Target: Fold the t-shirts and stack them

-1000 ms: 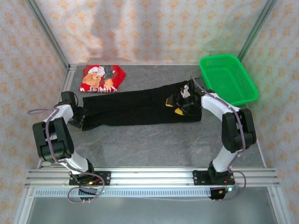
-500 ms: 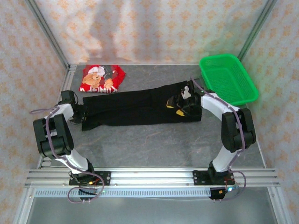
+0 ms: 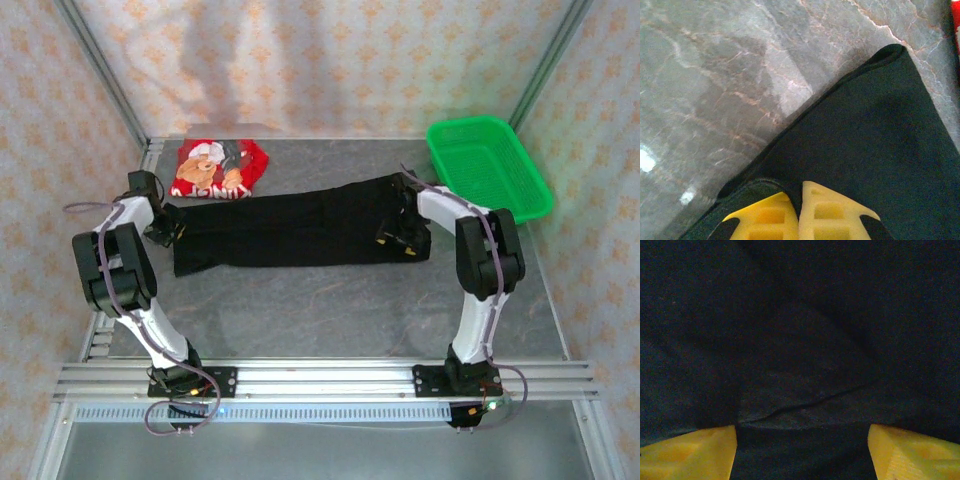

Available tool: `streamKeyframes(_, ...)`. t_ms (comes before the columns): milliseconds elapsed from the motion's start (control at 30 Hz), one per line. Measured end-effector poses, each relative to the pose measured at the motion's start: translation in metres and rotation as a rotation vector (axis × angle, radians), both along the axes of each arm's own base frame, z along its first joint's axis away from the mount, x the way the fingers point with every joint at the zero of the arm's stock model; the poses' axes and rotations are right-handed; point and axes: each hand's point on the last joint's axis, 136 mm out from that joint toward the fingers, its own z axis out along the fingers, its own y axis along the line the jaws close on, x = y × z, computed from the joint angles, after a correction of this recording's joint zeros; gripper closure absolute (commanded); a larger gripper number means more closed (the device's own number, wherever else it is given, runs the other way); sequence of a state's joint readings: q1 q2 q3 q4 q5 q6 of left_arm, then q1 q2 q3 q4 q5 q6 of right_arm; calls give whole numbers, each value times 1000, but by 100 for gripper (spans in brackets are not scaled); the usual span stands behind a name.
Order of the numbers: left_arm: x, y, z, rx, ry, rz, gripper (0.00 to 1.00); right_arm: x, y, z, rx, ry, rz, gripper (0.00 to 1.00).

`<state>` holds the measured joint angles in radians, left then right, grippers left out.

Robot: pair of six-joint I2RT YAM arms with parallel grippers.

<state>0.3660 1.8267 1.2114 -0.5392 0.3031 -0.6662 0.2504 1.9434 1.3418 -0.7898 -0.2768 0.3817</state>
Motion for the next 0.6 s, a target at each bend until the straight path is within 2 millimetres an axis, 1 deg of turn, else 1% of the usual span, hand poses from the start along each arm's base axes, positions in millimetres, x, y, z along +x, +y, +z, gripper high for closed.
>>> streamKeyframes(100, 3, -5, -6, 0, 37, -52, 100, 1, -10, -1, -63, 3, 6, 30)
streamKeyframes(200, 12, -7, -3, 8, 34, -89, 74, -2, -18, -2, -108, 13, 10, 30)
streamKeyframes(233, 13, -8, -2, 8, 30, -97, 62, -2, -19, -2, -115, 13, 11, 30)
streamKeyframes(267, 13, -9, -2, 8, 30, -99, 52, -2, -20, -2, -121, 12, 12, 30)
streamKeyframes(300, 13, -10, -1, 9, 29, -100, 45, -2, -21, -2, -126, 11, 12, 30)
streamKeyframes(333, 10, -10, 1, 10, 26, -97, 41, -2, -22, -2, -129, 9, 12, 30)
streamKeyframes(400, 0, -12, 11, 20, 13, -88, 38, -1, -22, -1, -131, 4, 11, 29)
streamKeyframes(433, -7, -14, 20, 26, 1, -83, 37, -1, -22, -1, -131, 0, 11, 29)
streamKeyframes(500, -17, -18, 42, 42, -41, -75, 37, 0, -23, 4, -132, -17, 14, 29)
streamKeyframes(567, -26, -22, 67, 64, -96, -67, 38, 0, -23, 13, -127, -43, 16, 29)
streamKeyframes(600, -29, -25, 75, 71, -113, -68, 40, 0, -23, 18, -124, -56, 18, 29)
